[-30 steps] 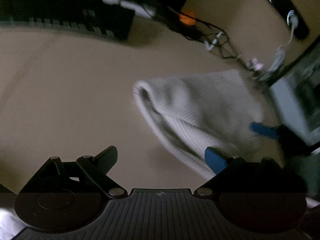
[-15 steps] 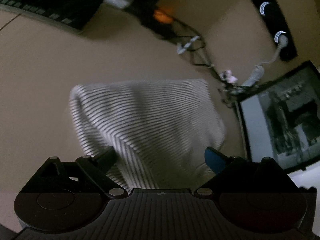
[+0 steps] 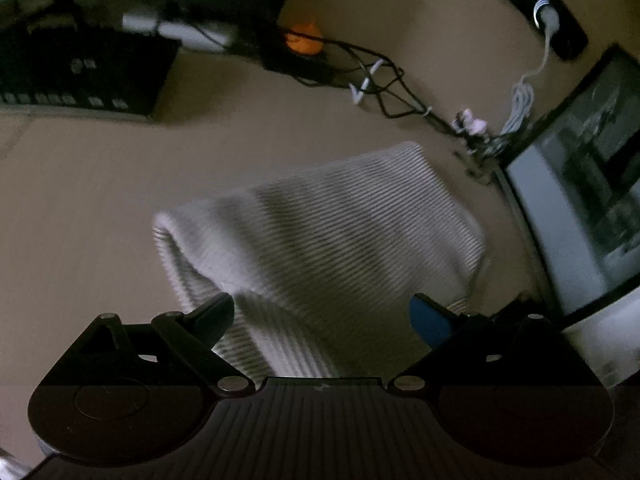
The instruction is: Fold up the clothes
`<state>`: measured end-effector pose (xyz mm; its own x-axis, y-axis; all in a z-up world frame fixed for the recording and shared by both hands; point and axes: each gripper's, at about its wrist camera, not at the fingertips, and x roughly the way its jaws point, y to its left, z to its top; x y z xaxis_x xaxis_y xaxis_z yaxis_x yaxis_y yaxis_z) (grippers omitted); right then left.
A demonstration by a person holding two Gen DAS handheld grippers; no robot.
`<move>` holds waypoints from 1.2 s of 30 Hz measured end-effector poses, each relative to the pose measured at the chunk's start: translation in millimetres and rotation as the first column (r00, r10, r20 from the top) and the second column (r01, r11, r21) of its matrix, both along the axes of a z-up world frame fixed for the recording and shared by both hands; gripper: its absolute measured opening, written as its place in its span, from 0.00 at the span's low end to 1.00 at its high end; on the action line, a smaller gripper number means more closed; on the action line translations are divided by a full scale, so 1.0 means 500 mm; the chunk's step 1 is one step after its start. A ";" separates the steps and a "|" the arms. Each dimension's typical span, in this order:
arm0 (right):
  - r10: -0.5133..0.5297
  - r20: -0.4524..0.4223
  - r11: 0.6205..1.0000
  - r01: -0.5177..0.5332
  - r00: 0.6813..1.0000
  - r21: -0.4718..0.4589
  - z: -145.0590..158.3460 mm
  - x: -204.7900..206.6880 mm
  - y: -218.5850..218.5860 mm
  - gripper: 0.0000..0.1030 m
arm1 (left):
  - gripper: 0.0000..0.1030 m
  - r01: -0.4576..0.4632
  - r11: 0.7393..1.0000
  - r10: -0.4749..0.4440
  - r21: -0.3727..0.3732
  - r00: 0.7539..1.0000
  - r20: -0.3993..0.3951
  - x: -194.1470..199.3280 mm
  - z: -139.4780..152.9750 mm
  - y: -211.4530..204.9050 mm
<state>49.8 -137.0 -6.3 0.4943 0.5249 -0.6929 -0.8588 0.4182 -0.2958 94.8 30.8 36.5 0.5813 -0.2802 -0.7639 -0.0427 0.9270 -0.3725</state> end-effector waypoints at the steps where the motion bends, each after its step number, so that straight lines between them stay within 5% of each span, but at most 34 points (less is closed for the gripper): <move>1: 0.009 0.002 1.000 -0.009 1.000 -0.011 -0.003 -0.001 0.000 1.00 | 0.94 0.003 0.999 -0.004 0.037 1.000 0.006 -0.005 0.001 -0.001; 8: 0.042 0.014 0.998 -0.042 0.999 -0.039 -0.012 -0.006 0.010 1.00 | 0.95 0.002 0.968 0.002 0.249 1.000 -0.016 -0.035 -0.023 0.018; 16: 0.030 0.066 0.997 -0.025 0.997 -0.069 -0.025 -0.017 0.018 1.00 | 0.95 -0.038 0.975 0.051 0.221 0.997 -0.053 -0.058 -0.053 0.062; 22: -0.115 0.075 0.992 0.112 0.991 0.051 0.011 0.023 0.022 1.00 | 0.95 -0.125 0.992 0.123 -0.018 0.988 -0.089 -0.066 -0.050 0.115; 29: -0.191 0.011 0.974 0.188 0.981 0.125 0.028 0.045 -0.007 1.00 | 0.95 -0.151 0.952 0.113 -0.267 0.982 -0.153 -0.046 -0.080 0.120; 32: -0.200 -0.003 0.972 0.198 0.980 0.130 0.022 0.055 -0.005 1.00 | 0.95 -0.125 0.934 0.071 -0.333 0.983 -0.168 -0.027 -0.094 0.094; 36: -0.203 -0.004 0.971 0.202 0.979 0.129 0.020 0.068 -0.010 1.00 | 0.93 -0.095 0.944 0.053 -0.316 0.989 -0.138 0.001 -0.079 0.049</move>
